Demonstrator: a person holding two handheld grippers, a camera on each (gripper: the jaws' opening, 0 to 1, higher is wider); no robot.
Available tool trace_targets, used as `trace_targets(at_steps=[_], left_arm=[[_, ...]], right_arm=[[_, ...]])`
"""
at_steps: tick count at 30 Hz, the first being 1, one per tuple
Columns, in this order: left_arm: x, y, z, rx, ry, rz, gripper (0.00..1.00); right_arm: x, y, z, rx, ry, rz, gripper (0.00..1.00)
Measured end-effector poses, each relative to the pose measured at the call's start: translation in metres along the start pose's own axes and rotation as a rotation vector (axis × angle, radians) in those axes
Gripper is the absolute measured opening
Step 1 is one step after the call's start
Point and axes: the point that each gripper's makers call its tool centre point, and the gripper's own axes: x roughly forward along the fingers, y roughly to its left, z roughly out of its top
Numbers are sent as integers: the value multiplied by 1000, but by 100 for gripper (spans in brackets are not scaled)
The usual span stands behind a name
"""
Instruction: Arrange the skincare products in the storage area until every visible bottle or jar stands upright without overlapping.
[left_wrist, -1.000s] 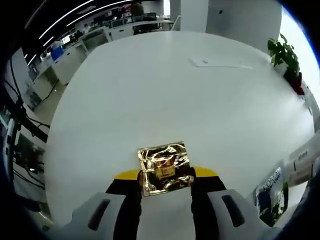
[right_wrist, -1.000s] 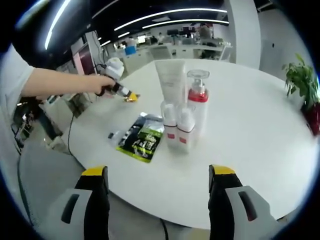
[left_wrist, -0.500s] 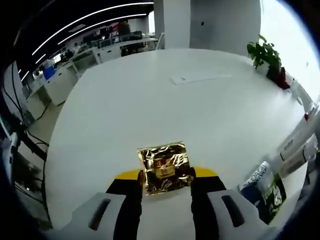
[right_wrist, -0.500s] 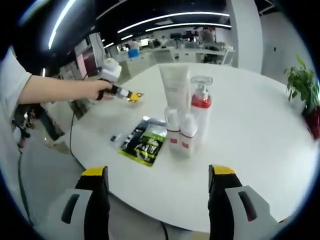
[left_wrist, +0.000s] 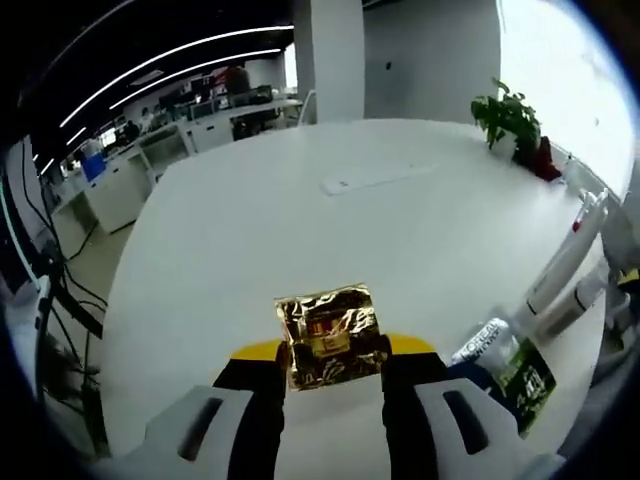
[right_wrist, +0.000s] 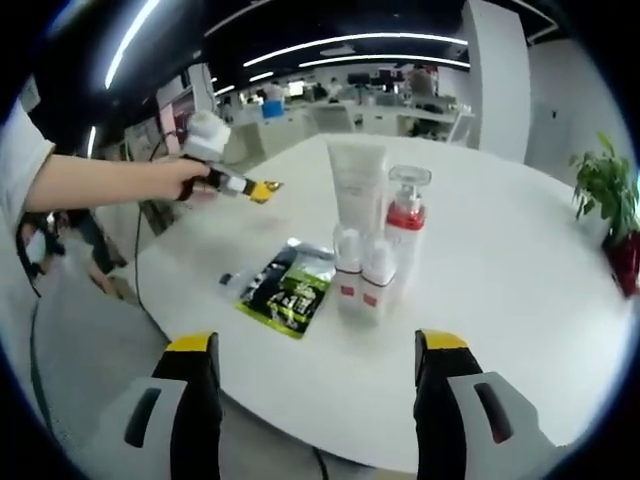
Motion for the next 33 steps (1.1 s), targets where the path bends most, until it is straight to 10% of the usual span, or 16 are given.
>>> trace_targets(at_steps=[17, 33], left_arm=[[-71, -55, 10, 74, -114, -71, 39], [-130, -96, 6, 137, -194, -106, 39]], right_arm=[[-10, -3, 18, -6, -77, -17, 73], [-9, 27, 49, 26, -169, 111, 63]])
